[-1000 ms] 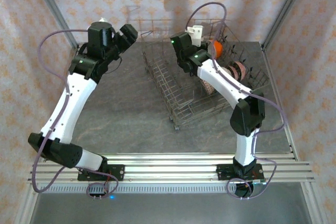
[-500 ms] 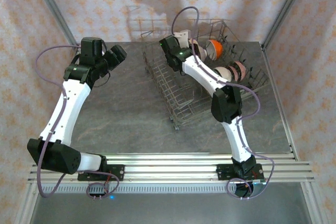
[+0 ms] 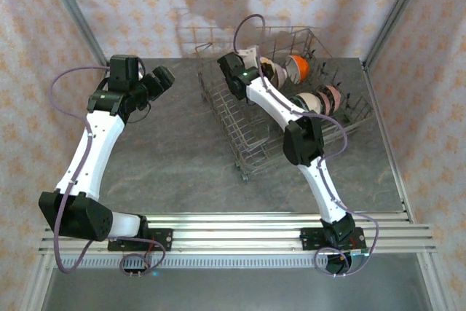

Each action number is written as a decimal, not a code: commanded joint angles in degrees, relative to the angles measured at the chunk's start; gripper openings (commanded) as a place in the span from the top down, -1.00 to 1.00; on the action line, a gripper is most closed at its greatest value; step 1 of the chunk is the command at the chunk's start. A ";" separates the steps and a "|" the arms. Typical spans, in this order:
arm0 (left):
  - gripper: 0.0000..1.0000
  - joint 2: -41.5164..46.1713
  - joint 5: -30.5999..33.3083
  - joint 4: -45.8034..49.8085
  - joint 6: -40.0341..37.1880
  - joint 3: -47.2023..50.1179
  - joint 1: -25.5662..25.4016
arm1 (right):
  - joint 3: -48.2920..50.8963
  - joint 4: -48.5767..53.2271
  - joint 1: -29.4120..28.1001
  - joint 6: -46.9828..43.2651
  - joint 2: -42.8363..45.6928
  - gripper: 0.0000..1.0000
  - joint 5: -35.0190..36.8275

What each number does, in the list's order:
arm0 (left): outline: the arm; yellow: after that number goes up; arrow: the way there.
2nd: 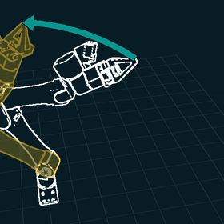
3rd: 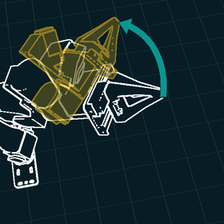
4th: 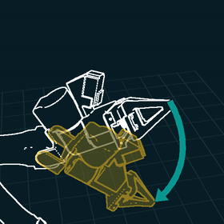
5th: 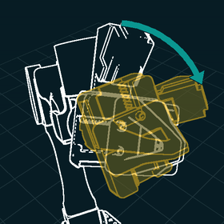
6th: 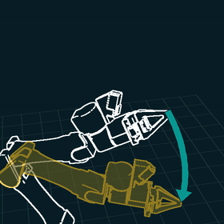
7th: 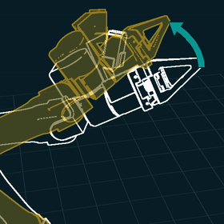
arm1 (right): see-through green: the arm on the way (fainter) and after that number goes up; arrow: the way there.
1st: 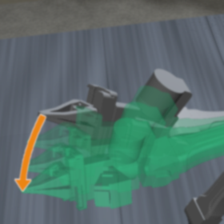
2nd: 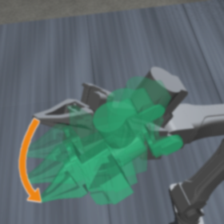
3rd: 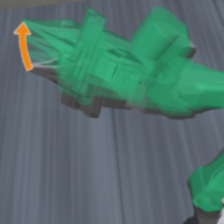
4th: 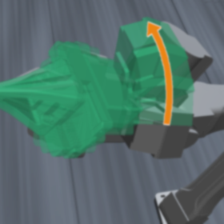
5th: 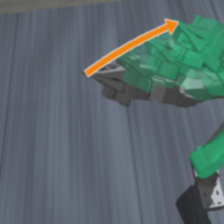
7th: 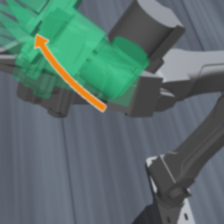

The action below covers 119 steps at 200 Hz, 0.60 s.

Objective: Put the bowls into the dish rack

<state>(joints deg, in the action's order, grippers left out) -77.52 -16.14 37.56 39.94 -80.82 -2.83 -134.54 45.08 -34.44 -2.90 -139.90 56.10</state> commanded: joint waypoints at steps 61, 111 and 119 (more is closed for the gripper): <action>-0.78 -2.06 -3.17 -0.73 0.05 -0.40 0.55 | -6.62 5.00 -0.73 3.59 -4.31 0.66 -0.48; -0.79 -2.43 -3.29 -1.67 0.84 -0.50 -0.81 | -8.80 8.96 -0.98 5.81 -3.44 -0.03 -6.00; -0.79 -2.83 -3.21 -1.43 0.62 -1.16 -1.32 | -8.85 9.59 -0.98 6.26 -2.69 -0.11 -6.96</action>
<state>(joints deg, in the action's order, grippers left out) -79.29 -19.09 37.45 40.49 -80.82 -3.05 -141.27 51.68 -35.20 0.84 -144.92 50.70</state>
